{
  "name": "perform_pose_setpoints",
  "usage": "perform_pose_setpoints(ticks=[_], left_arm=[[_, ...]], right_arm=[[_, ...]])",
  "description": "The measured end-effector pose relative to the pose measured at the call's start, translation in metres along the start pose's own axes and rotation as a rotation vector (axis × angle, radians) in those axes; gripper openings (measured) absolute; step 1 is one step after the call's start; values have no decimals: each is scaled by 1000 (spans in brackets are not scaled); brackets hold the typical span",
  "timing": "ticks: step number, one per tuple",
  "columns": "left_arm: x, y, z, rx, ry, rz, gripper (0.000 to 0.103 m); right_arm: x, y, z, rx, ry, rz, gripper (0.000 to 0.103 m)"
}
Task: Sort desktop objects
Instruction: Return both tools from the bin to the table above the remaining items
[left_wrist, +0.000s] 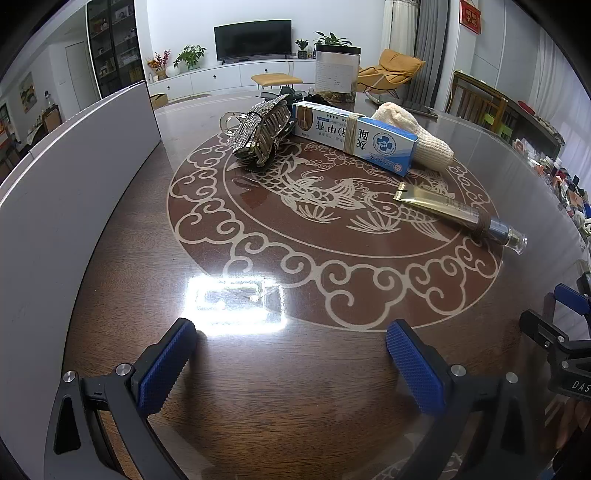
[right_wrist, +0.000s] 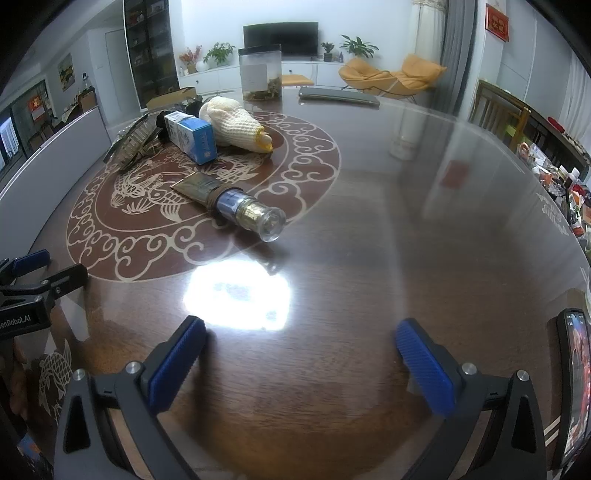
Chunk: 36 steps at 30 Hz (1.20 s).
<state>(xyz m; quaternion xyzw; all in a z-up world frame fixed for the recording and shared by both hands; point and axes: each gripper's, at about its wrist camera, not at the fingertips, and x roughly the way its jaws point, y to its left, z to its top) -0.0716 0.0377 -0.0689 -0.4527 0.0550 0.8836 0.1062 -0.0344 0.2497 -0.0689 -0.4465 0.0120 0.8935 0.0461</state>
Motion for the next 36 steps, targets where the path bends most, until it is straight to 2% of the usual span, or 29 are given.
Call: perform_pose_setpoints(ticks=[31, 33, 34, 35, 36], left_arm=[[1, 0, 1, -2, 1, 2, 103], [1, 0, 2, -4, 14, 6, 103], [2, -1, 6, -26, 52, 8, 103], [1, -1, 10, -54, 75, -24, 103], [-2, 0, 16, -104, 85, -117, 103]], right_arm=[[-1, -4, 0, 46, 1, -33, 103], [-1, -4, 0, 46, 0, -33, 103], [-1, -4, 0, 46, 0, -34, 103], [-1, -4, 0, 45, 0, -35, 103], [-2, -3, 0, 44, -1, -37, 103]])
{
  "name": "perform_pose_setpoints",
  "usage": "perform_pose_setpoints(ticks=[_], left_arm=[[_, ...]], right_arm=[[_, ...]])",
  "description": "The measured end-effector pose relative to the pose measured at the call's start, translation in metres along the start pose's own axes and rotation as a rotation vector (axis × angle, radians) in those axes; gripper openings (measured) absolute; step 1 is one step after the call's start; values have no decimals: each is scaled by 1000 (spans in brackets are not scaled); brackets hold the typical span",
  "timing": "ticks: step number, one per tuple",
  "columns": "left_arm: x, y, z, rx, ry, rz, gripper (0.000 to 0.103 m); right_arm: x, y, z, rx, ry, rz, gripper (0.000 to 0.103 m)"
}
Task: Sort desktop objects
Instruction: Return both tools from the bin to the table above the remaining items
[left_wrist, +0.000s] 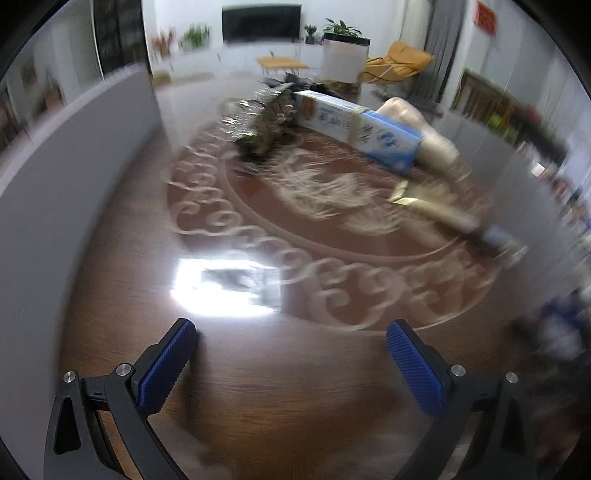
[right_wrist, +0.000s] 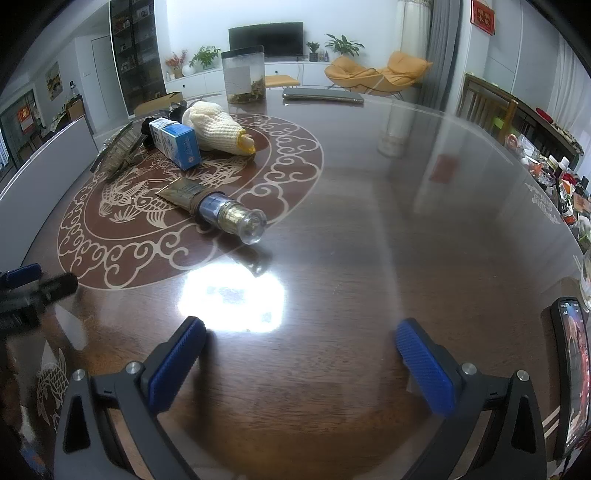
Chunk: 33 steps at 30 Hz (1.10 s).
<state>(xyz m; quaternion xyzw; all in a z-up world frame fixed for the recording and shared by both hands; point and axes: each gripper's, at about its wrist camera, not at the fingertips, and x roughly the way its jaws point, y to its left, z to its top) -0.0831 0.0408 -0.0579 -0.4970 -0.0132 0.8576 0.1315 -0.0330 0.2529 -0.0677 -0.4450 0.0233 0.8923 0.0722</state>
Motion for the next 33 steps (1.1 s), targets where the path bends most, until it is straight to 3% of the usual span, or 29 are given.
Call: perform_pose_setpoints(ticks=[2, 5, 8, 14, 17, 22, 27, 33], left_arm=[[-8, -7, 15, -69, -14, -131, 103], [-16, -32, 46, -70, -67, -119, 103], [1, -64, 72, -50, -22, -125, 103], [24, -101, 83, -2, 17, -125, 103], [22, -94, 73, 13, 2, -94, 103], [24, -56, 44, 60, 46, -2, 103], [16, -15, 19, 37, 70, 4, 103], [12, -3, 9, 42, 60, 4, 103]], right_arm=[[0, 1, 0, -4, -3, -5, 103], [-1, 2, 0, -11, -7, -12, 103], [-2, 4, 0, -15, -9, -14, 103], [-4, 5, -1, -19, -19, -22, 103], [-4, 6, -1, -24, -20, -18, 103], [-5, 8, -2, -32, -23, -13, 103], [-7, 10, -3, -33, -32, -24, 103], [-6, 10, -1, -49, -28, -33, 103]])
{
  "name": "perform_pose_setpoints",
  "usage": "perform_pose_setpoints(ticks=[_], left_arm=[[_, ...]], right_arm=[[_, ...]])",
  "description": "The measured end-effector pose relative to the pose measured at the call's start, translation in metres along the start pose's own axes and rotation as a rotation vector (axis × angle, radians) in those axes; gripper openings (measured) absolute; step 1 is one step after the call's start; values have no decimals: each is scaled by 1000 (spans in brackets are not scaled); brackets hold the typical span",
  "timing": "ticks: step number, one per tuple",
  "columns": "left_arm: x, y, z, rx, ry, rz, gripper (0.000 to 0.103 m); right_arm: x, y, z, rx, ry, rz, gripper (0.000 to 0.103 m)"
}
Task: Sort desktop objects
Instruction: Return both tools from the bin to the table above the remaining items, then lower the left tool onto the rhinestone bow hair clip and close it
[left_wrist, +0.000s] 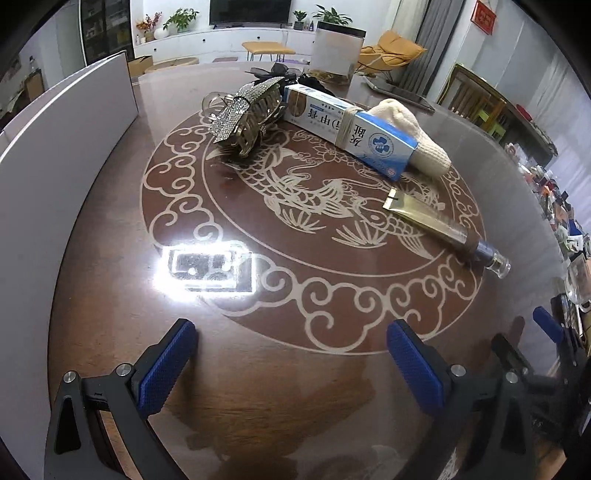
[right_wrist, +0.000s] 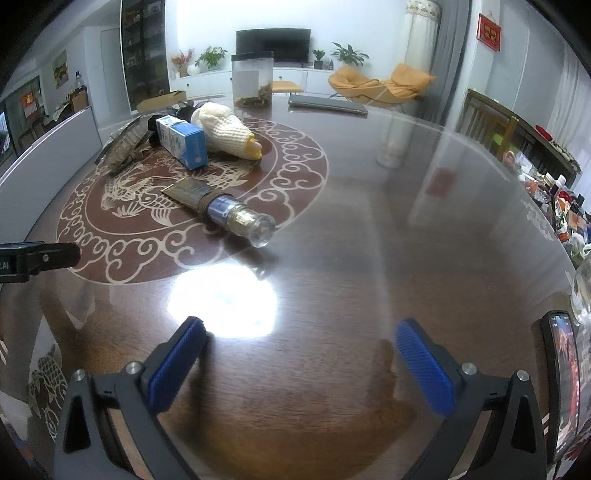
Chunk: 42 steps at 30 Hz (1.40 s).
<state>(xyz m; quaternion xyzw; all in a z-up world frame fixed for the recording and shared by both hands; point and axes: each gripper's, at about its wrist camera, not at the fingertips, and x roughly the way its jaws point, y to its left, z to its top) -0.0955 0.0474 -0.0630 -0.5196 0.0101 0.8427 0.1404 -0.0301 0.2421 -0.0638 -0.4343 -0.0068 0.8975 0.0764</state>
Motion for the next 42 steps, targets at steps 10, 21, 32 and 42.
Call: perform_pose_setpoints(ticks=[10, 21, 32, 42], left_arm=[[9, -14, -3, 164, 11, 63, 103], [10, -8, 4, 152, 75, 77, 103], [41, 16, 75, 182, 67, 62, 103], [58, 28, 114, 219, 54, 41, 103]], right_arm=[[0, -1, 0, -1, -2, -5, 103], [-1, -1, -1, 4, -8, 4, 103], [-2, -2, -1, 5, -9, 5, 103], [-2, -2, 0, 5, -10, 14, 103]])
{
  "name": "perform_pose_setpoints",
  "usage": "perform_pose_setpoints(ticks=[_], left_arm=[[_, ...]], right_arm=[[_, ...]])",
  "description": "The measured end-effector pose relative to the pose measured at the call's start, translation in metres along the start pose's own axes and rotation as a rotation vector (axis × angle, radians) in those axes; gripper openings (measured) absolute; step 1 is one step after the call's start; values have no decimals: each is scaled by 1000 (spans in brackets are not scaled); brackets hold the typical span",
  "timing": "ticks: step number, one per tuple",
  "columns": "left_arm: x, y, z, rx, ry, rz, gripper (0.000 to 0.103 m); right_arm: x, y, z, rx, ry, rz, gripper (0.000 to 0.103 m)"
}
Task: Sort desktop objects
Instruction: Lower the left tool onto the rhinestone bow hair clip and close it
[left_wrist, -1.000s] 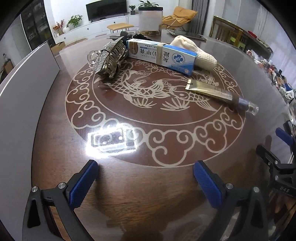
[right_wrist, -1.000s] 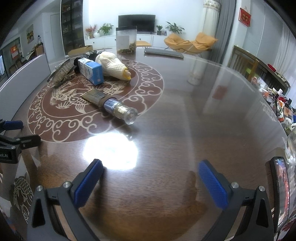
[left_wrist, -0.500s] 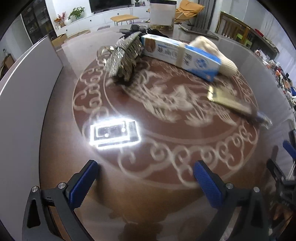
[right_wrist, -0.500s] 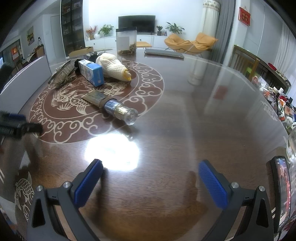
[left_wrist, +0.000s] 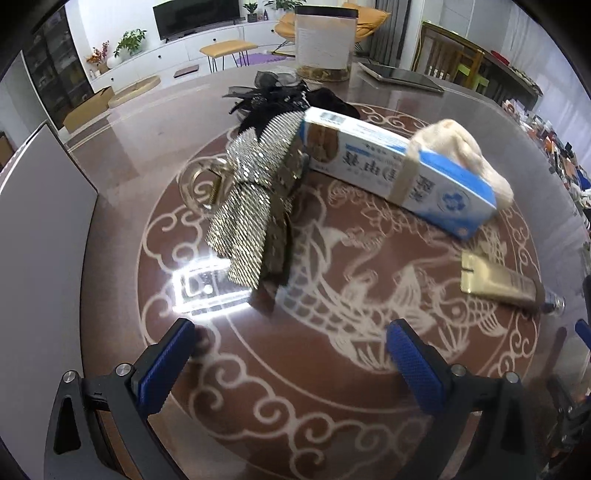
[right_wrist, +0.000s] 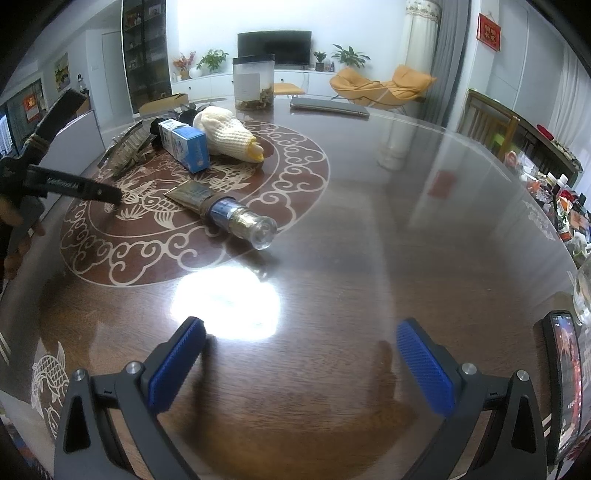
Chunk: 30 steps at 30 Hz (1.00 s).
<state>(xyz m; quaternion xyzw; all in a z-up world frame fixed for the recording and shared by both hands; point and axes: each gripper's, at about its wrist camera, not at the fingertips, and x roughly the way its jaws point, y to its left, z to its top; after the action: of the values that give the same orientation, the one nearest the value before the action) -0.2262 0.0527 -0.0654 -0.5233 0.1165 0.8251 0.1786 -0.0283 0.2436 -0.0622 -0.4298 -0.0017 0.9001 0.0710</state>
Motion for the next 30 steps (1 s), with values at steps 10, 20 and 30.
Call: perform_pose_setpoints(ticks=[10, 20, 30], left_arm=[[8, 6, 6, 50, -1, -24, 103], [7, 9, 9, 42, 22, -20, 103], [15, 14, 22, 55, -11, -27, 103]], right_arm=[[1, 1, 1, 0, 0, 5, 103], [1, 1, 1, 2, -1, 6, 103], [0, 2, 1, -2, -2, 18, 103]])
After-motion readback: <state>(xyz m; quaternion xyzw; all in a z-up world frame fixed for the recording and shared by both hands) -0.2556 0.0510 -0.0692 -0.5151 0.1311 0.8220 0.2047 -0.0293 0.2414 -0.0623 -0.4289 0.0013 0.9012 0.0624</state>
